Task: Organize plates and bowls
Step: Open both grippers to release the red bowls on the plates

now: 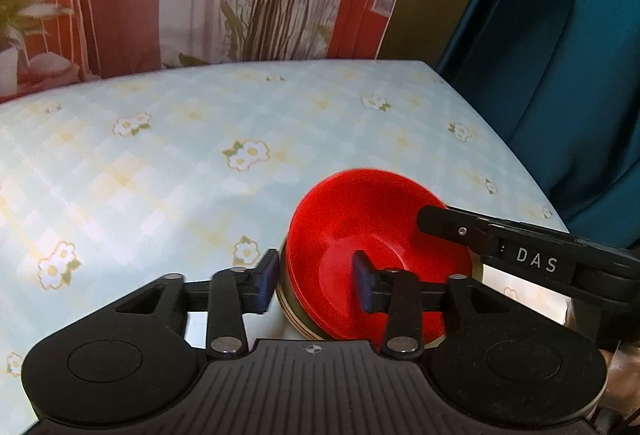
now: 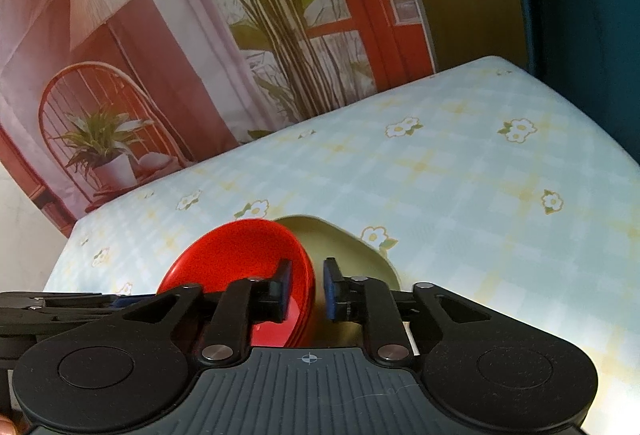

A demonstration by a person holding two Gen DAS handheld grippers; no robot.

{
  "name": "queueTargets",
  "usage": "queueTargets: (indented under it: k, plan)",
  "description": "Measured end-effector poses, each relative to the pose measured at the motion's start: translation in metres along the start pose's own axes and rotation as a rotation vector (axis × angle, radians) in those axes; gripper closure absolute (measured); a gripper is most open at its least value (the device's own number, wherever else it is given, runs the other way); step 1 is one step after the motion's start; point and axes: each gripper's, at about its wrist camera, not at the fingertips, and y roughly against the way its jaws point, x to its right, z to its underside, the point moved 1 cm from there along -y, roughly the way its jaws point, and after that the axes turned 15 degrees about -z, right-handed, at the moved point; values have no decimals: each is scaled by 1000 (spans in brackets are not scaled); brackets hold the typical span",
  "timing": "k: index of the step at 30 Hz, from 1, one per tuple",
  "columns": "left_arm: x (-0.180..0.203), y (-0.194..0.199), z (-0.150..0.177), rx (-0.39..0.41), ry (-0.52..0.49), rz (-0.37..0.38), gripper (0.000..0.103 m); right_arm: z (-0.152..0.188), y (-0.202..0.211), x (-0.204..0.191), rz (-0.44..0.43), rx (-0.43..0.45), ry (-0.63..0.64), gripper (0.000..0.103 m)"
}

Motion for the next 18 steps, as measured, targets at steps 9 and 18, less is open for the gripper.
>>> queueTargets:
  k: [9,18]
  plan:
    - [-3,23,-2,51,2,-12,50,-8,18,-5,15,37,21,78]
    - [-16,51,2,109,24,-43,43,-9,34,-23,17,55,65,73]
